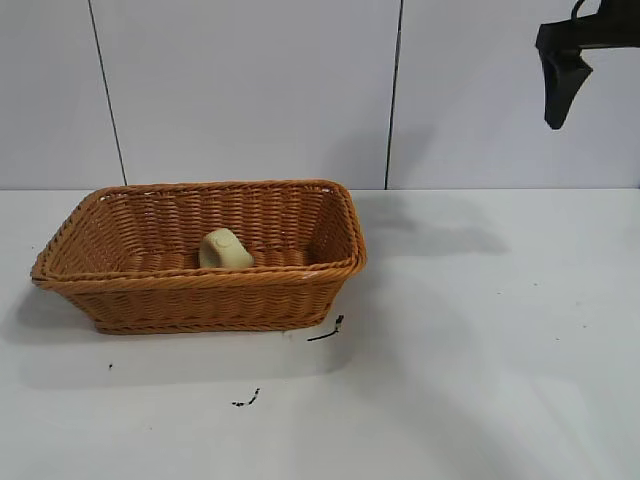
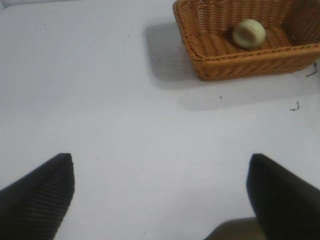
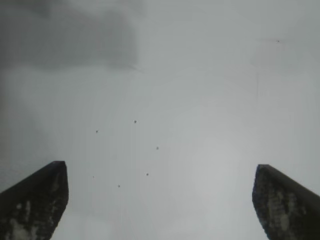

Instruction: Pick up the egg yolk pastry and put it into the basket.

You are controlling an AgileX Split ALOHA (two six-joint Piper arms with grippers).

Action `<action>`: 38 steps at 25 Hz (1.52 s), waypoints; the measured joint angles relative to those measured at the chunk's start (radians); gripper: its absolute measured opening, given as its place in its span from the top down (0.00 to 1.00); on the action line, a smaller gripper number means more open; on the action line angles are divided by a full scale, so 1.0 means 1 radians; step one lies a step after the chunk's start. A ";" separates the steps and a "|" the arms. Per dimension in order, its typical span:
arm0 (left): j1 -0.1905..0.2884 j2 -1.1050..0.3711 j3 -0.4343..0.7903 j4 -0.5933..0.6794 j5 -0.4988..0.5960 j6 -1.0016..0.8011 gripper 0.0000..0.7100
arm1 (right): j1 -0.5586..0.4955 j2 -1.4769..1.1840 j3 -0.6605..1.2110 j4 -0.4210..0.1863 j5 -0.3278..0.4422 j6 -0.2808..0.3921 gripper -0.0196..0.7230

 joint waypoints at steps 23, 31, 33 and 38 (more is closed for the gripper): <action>0.000 0.000 0.000 0.000 0.000 0.000 0.02 | 0.000 -1.309 1.151 0.054 -0.183 -0.007 0.04; 0.000 0.000 0.000 0.000 0.000 0.000 0.02 | 0.000 -1.680 1.212 0.062 -0.180 -0.008 0.04; 0.000 0.000 0.000 0.000 0.000 0.000 0.02 | 0.000 -1.748 1.212 0.062 -0.180 -0.008 0.04; 0.000 0.000 0.000 0.000 0.000 0.000 0.02 | 0.000 -1.855 1.213 0.062 -0.178 -0.008 0.04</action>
